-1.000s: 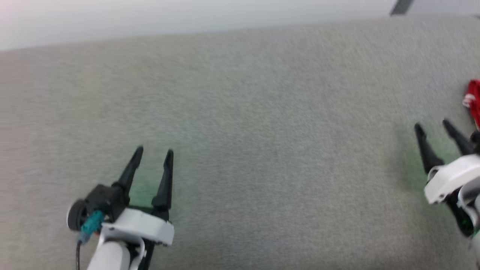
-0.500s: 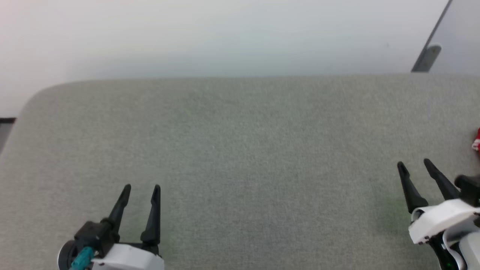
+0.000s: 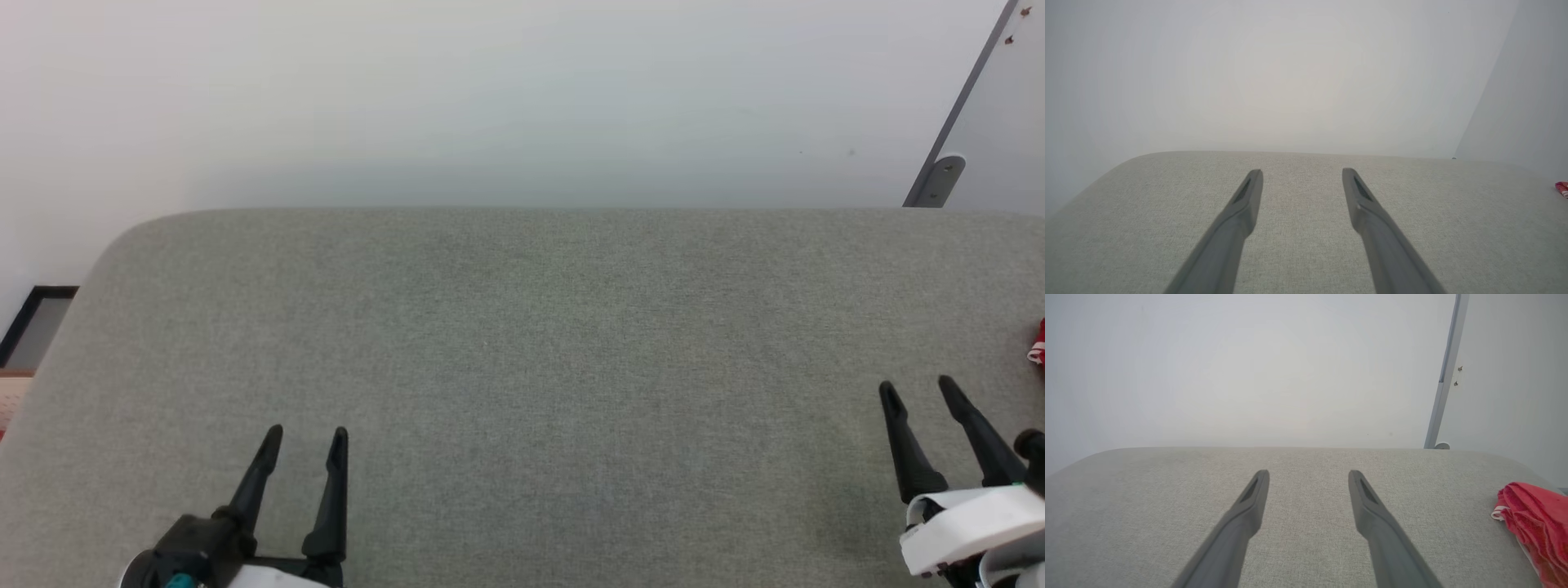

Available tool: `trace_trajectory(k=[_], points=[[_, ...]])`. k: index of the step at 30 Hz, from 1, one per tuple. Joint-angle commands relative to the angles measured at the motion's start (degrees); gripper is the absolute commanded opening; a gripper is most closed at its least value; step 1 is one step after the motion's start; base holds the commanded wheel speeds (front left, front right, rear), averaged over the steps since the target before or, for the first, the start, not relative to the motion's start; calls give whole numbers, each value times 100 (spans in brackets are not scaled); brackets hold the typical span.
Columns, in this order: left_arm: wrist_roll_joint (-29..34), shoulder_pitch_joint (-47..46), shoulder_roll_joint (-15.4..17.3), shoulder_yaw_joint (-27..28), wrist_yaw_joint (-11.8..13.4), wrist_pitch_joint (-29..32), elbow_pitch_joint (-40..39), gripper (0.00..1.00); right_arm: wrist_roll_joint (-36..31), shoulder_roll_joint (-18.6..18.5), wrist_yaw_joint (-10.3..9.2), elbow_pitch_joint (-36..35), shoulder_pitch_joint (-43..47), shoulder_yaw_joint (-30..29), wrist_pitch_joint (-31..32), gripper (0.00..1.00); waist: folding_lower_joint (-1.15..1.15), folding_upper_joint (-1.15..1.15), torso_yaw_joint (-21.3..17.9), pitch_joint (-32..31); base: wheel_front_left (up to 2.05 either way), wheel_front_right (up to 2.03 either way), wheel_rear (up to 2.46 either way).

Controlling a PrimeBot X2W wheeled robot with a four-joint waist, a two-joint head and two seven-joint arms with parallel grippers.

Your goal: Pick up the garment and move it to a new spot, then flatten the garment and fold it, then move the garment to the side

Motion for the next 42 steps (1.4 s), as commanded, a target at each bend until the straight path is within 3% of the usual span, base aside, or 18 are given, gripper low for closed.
trace_trajectory(k=[1,8,21,42], points=[[-13,93,3,11,-24,0,-50,100,-23,19,-10,-84,104,-45,-25,100,0,0,6,3,0,0,0],[-100,292,-9,-8,-24,1,-372,100,-47,123,-10,-562,497,-423,-26,100,0,0,36,30,0,0,0],[-101,772,-216,74,-25,1,-949,100,-157,683,-10,-1430,1435,-1326,10,100,0,0,193,89,0,0,0],[-177,654,-191,40,-25,1,-878,100,-282,835,-10,-1787,1482,-1334,131,100,0,0,150,37,0,0,0]])
